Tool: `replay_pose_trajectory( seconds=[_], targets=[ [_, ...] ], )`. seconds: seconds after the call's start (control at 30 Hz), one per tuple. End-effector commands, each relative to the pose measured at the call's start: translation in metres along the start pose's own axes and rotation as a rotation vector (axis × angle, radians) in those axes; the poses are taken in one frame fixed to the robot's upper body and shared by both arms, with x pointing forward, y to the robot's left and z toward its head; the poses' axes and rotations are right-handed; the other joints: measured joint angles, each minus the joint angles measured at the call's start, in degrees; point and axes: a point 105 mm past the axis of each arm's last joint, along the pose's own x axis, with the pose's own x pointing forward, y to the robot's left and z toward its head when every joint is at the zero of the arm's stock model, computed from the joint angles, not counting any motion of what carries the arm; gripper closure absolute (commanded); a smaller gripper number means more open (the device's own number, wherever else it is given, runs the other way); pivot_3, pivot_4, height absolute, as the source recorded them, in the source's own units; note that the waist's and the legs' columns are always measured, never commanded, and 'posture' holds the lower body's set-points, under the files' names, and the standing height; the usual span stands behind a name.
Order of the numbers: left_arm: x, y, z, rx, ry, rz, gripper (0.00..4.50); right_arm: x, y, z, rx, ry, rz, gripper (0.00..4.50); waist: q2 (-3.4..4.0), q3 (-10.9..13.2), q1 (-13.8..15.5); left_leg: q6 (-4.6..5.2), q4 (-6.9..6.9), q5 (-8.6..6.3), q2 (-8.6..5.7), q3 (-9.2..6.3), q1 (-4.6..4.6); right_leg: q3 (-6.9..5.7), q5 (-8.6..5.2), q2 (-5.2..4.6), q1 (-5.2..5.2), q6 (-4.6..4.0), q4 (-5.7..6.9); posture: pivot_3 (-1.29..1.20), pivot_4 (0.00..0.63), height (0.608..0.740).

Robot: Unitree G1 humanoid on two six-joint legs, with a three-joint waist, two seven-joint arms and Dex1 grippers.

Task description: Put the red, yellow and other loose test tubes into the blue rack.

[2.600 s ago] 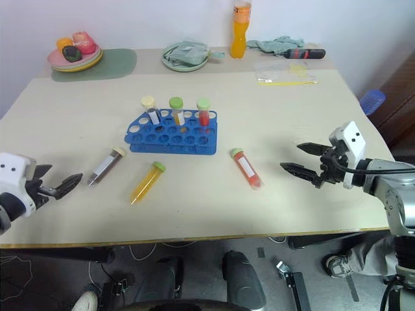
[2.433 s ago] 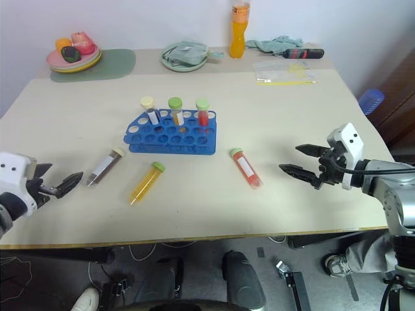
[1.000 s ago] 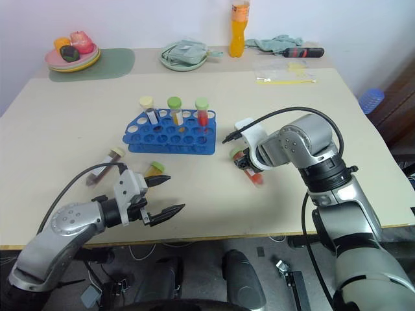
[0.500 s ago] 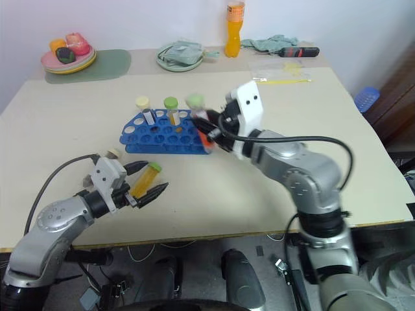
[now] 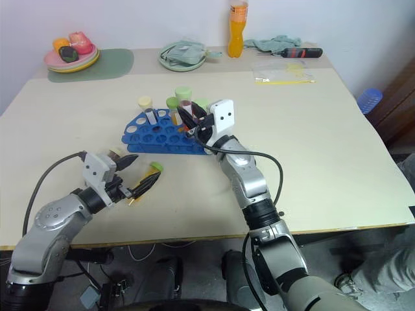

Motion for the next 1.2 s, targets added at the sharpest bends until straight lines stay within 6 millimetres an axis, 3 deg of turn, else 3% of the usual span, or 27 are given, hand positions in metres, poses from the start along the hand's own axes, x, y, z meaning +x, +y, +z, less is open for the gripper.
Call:
replay_pose_trajectory(
  seconds=[0.03,0.47,1.2],
  targets=[
    [-0.003,0.0,0.014,0.032,-0.042,0.002,0.0,-0.003,-0.002,0.004,-0.023,-0.036,-0.003,3.7,0.0,0.0,0.02,0.0,0.0,0.0,0.0,0.0,0.0,0.0,0.0,0.0,0.0,0.0,0.0,0.0,0.15,0.74],
    [0.0,0.0,0.017,0.039,-0.048,-0.012,0.0,-0.013,-0.019,-0.011,-0.044,0.008,-0.064,3.7,0.0,0.0,0.05,0.0,0.0,0.0,0.0,0.0,0.01,0.0,0.0,0.0,0.0,0.0,0.03,0.0,0.15,0.74],
    [-0.003,0.002,0.019,0.048,-0.039,-0.001,0.0,-0.012,-0.012,-0.026,-0.053,-0.027,-0.054,3.7,0.0,-0.01,-0.17,-0.01,0.02,0.01,-0.01,0.0,0.09,0.02,0.0,0.02,0.0,-0.01,0.17,0.0,0.15,0.74]
  ],
)
